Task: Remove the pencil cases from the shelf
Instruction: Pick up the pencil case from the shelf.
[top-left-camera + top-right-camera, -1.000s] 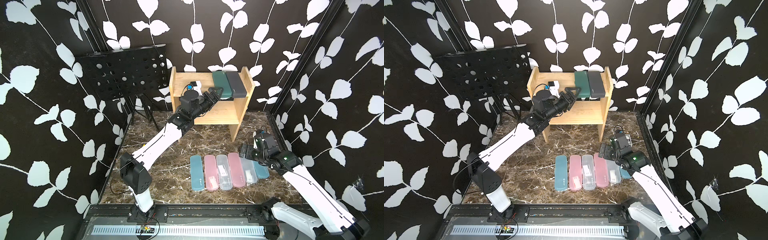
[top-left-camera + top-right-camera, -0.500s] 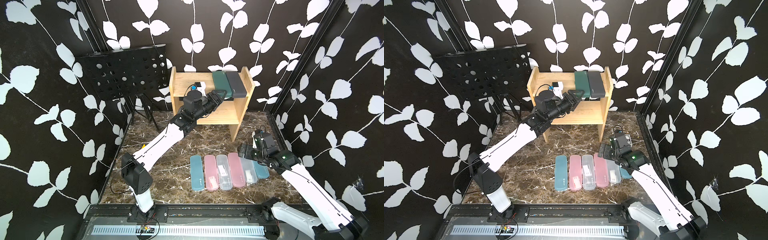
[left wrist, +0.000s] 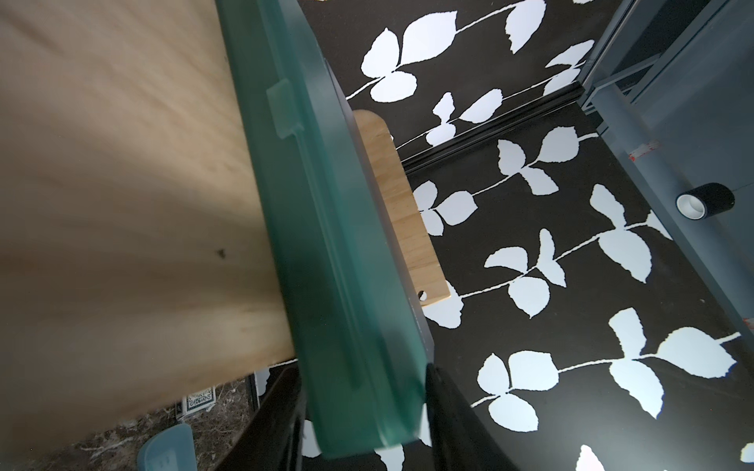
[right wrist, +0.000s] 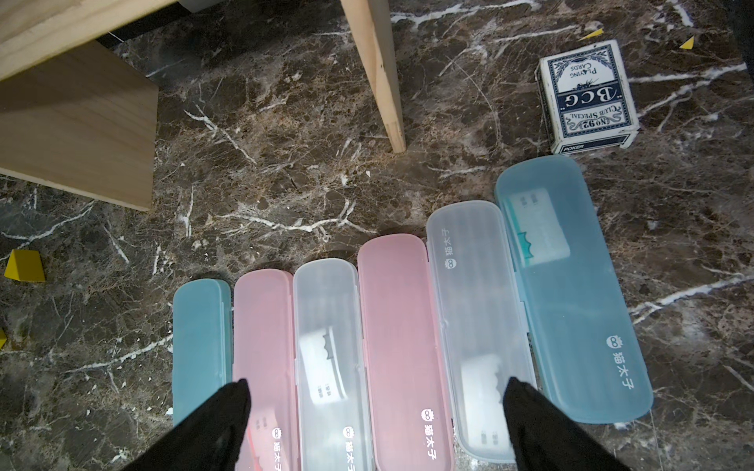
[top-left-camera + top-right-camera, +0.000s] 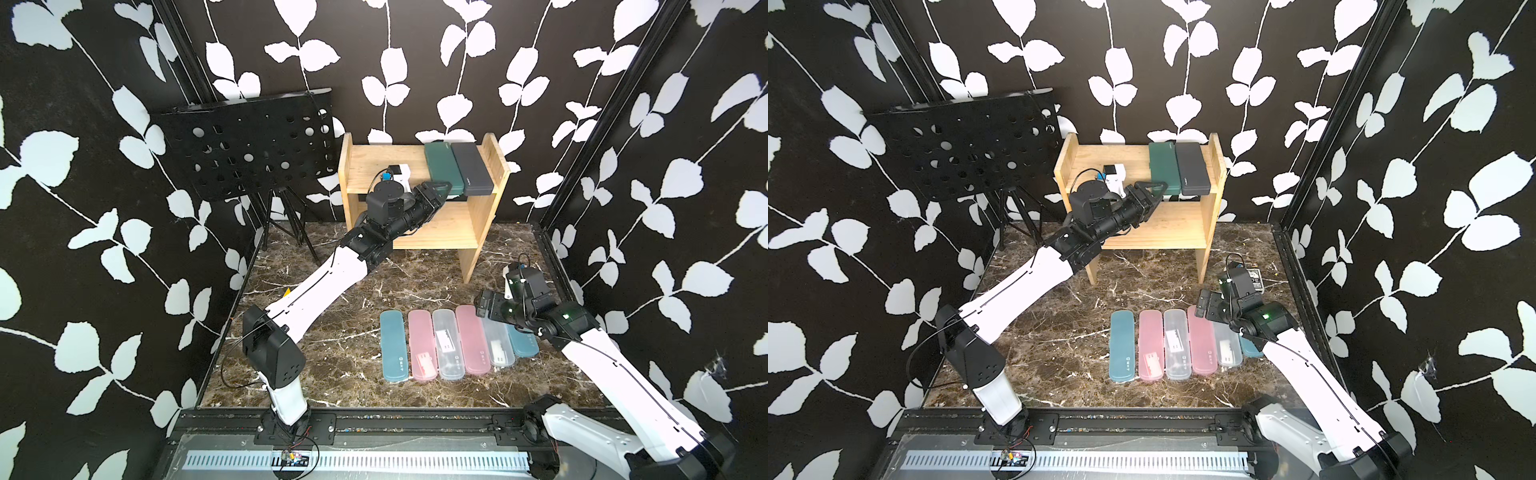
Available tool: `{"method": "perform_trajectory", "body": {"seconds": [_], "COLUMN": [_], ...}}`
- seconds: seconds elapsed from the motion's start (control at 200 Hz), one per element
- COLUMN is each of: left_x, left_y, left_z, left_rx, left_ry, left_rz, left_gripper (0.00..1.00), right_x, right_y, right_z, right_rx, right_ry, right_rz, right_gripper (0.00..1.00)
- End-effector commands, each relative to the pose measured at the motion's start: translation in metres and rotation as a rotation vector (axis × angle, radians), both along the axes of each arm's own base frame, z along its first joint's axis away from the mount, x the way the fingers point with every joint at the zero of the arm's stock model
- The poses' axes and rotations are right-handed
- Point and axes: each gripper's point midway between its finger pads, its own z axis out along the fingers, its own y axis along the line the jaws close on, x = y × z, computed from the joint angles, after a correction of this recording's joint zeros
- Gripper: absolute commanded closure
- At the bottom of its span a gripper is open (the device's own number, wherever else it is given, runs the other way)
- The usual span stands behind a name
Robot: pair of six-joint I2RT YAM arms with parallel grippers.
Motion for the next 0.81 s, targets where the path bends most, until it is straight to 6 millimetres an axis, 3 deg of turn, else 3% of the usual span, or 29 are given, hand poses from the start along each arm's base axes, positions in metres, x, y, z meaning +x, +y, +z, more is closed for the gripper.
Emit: {"method": "perform_trajectory", "body": {"seconds": [0.0, 0.28, 0.475, 0.57, 0.8], "left_x": [-0.006, -0.008, -0.013, -0.016, -0.026], "left_y": [0.007, 0.01, 0.021, 0.032, 0.056], "left_z": [0.017, 0.022, 0.025, 0.025, 0.011], "left_rx": [-0.021, -0.037, -0.029, -0.031, 0.046], "left_ry": [-0.038, -0.052, -0.109, -0.121, -0.152], "left_rz": [0.007, 0.011, 0.041, 0.077, 0.113], "left_gripper": [0.61, 0.63, 0.81, 1.0, 1.0], "right_x": [0.0, 0.001, 0.001, 0.001, 0.001], "right_y": [-0.003, -0.001, 0.0, 0.0, 0.006], "right_z": [-0.004, -0.004, -0.003, -0.003, 0.001], "right_rx": [0.004, 0.01, 0.014, 0.017, 0.047], "right_ry": [-0.004, -0.003, 0.001, -0.001, -0.004], "right_rz": [-0.013, -0.015, -0.011, -0.011, 0.008], "right_gripper": [0.0, 0.0, 0.0, 0.0, 0.0]}}
